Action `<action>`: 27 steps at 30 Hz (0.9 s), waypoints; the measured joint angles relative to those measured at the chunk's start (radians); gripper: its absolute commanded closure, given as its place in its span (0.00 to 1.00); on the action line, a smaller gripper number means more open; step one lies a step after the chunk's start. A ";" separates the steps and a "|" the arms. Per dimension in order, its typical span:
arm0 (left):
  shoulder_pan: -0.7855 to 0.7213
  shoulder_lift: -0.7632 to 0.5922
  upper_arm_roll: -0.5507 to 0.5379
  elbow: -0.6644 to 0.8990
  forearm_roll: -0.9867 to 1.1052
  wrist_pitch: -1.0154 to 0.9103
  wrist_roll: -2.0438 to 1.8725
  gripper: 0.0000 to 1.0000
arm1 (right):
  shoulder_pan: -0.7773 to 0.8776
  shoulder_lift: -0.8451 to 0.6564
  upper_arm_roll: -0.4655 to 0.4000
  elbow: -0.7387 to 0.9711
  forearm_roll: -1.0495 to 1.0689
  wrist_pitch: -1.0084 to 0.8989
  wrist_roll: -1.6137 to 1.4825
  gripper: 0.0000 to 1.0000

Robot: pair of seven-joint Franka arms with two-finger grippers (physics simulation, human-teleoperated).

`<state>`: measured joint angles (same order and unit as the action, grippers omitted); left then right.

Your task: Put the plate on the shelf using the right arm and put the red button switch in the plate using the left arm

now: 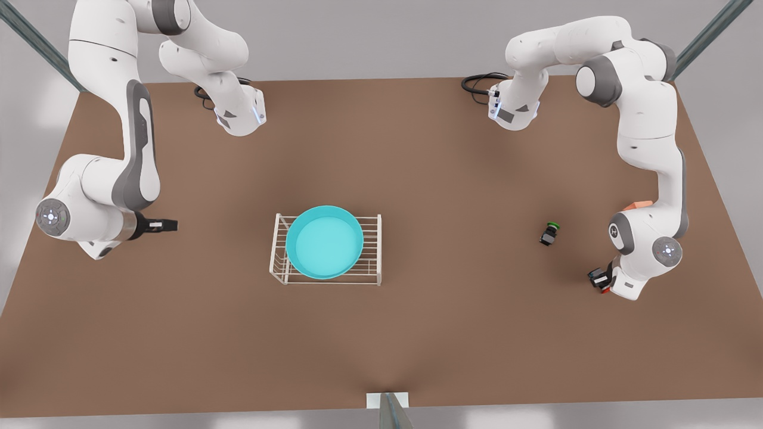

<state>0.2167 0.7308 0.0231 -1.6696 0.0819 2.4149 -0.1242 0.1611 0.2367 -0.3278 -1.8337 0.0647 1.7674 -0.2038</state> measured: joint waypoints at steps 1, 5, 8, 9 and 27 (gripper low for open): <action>-0.001 -0.012 0.000 0.004 0.000 -0.006 -0.001 0.58 | 0.000 0.000 0.000 0.000 0.000 0.004 0.000 0.00; -0.018 -0.054 -0.008 0.075 -0.005 -0.067 -0.010 0.58 | 0.001 0.002 0.000 0.000 -0.001 0.015 0.001 0.00; -0.138 -0.124 -0.011 0.120 -0.008 -0.147 -0.053 0.58 | 0.002 0.008 0.000 0.003 -0.001 0.019 0.001 0.00; -0.188 -0.148 -0.011 0.129 -0.006 -0.179 -0.077 0.58 | 0.002 0.009 0.000 0.003 -0.002 0.021 0.002 0.00; -0.718 -0.001 -0.323 0.558 -0.059 -0.247 -0.856 0.58 | 0.003 0.020 0.003 0.006 -0.003 0.025 0.003 0.00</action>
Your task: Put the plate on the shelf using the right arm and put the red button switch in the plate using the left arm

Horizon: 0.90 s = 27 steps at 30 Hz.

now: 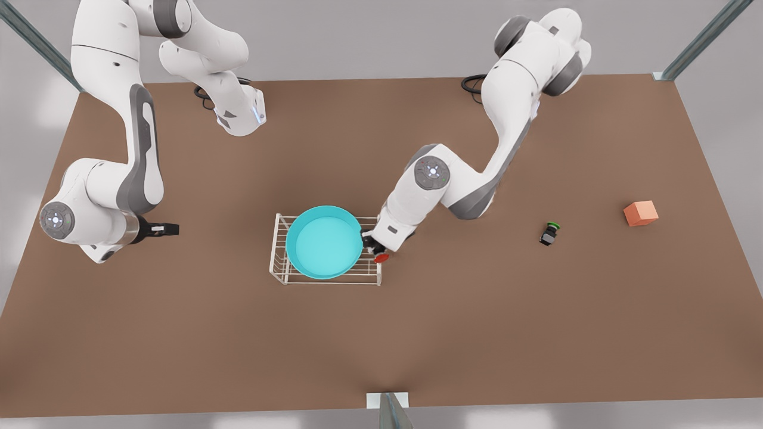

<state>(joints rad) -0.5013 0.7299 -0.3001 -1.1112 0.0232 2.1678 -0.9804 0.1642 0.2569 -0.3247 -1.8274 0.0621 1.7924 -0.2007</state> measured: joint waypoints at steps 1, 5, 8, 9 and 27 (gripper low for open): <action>-0.016 0.025 -0.001 0.013 0.001 0.049 -0.038 0.58 | 0.000 0.000 0.000 0.000 0.000 0.000 0.000 0.00; -0.085 0.073 0.000 0.014 0.025 0.199 -0.172 0.58 | 0.000 0.001 0.000 0.000 0.000 0.000 0.000 0.00; -0.127 0.095 0.000 0.009 0.050 0.262 -0.255 0.58 | 0.000 0.002 0.000 0.000 0.000 0.000 0.000 0.00; -0.133 0.105 0.001 0.012 0.056 0.283 -0.279 0.58 | 0.000 0.002 0.001 0.000 0.000 0.000 0.000 0.00; 0.552 -0.482 0.081 -0.465 -0.022 -0.204 -0.005 0.00 | 0.001 0.009 0.002 0.000 -0.002 0.001 0.001 0.00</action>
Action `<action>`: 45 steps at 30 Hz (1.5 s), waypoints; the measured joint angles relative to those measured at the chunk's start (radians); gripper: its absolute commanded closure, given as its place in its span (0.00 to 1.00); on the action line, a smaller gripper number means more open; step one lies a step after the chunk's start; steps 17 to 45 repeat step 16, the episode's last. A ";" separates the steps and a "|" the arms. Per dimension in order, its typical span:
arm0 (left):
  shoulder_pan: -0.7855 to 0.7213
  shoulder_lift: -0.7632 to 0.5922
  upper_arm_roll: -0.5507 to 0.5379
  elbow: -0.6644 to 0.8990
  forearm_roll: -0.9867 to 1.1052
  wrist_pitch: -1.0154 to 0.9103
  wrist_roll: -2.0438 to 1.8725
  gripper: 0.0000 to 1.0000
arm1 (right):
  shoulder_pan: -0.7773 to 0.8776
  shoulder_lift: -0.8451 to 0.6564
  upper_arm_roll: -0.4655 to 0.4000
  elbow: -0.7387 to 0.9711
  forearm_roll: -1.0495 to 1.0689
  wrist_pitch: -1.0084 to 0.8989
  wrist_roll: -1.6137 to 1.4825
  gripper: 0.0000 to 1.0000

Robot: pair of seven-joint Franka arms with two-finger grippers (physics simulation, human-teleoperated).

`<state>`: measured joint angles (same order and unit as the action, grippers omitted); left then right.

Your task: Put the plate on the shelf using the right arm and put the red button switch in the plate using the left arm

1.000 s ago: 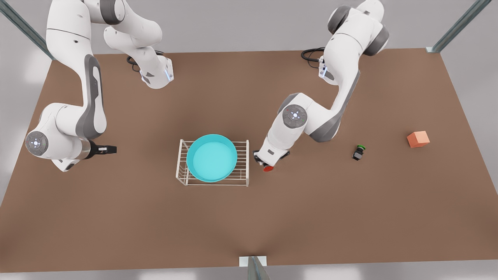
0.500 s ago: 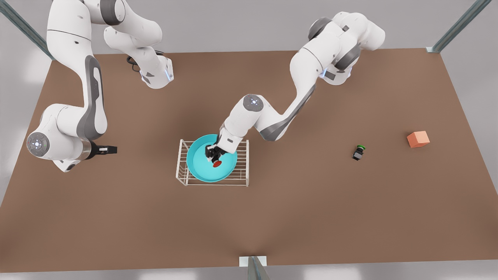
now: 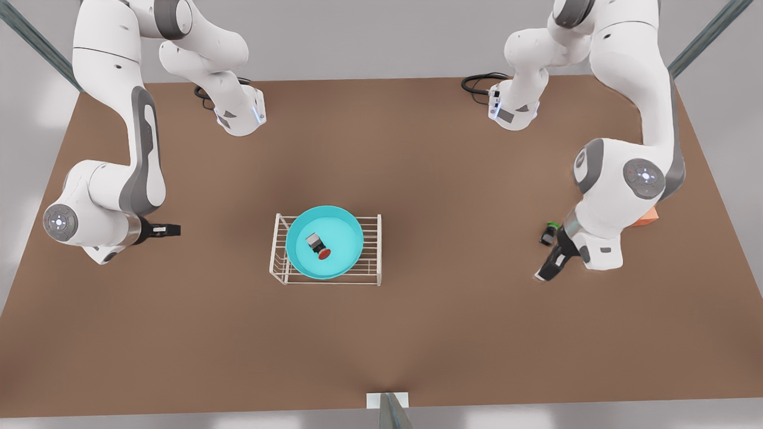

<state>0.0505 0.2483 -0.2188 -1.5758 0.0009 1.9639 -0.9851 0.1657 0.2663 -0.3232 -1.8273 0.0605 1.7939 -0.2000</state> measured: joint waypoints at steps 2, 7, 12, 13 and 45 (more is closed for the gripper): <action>0.041 -0.069 0.020 -0.074 -0.014 -0.074 0.099 0.00 | 0.000 0.000 0.000 0.000 0.000 0.000 0.000 0.00; 0.005 -0.054 0.020 -0.020 0.024 -0.214 0.312 0.00 | 0.000 0.004 0.000 0.006 -0.001 -0.003 -0.001 0.00; 0.006 -0.037 0.026 0.007 0.061 -0.282 0.480 0.00 | -0.004 0.051 0.000 0.146 -0.007 -0.053 -0.002 0.00; 0.010 -0.030 0.027 0.007 0.064 -0.292 0.509 0.00 | -0.004 0.074 -0.001 0.191 -0.007 -0.081 -0.003 0.00; 0.010 -0.024 0.026 0.009 0.068 -0.316 0.585 0.00 | -0.008 0.097 -0.001 0.227 -0.004 -0.141 -0.004 0.00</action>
